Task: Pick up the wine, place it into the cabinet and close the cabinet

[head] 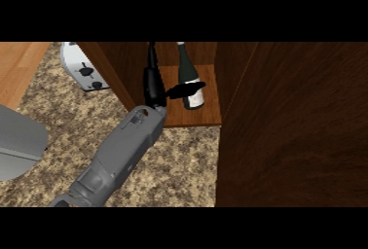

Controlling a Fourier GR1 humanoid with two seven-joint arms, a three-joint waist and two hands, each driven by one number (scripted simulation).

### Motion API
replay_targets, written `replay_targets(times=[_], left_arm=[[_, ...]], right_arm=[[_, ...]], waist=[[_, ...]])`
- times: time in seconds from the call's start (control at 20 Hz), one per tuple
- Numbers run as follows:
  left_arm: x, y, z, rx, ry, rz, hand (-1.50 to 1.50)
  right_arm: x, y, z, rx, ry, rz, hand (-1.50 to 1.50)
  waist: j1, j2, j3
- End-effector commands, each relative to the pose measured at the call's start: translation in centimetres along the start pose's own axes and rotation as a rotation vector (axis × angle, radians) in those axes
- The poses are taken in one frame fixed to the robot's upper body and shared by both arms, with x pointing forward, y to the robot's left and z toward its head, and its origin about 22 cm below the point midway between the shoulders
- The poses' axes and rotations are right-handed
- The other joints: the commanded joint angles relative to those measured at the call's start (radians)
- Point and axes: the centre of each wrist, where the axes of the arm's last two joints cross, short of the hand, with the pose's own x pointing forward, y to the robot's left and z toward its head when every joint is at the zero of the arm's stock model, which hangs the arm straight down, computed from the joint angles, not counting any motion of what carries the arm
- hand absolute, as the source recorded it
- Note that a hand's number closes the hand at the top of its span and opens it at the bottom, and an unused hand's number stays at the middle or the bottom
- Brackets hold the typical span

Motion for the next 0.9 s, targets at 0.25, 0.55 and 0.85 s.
replay_targets(times=[0.25,0.55,0.85], left_arm=[[0.5,-0.1,3.6,-0.095,-0.038,0.134,-1.5],[1.2,0.9,6.5,-0.184,-0.058,0.219,-1.5],[2.2,4.1,8.2,-0.182,-0.035,0.272,-1.5]], right_arm=[[3.6,2.4,0.3,-0.01,-0.037,0.076,-1.5],[4.3,3.2,0.2,-0.041,-0.051,0.069,-1.5],[4.6,2.3,0.4,-0.034,-0.014,0.094,-1.5]], waist=[[0.029,-0.008,0.001],[0.047,-0.013,0.001],[0.045,-0.011,0.001]])
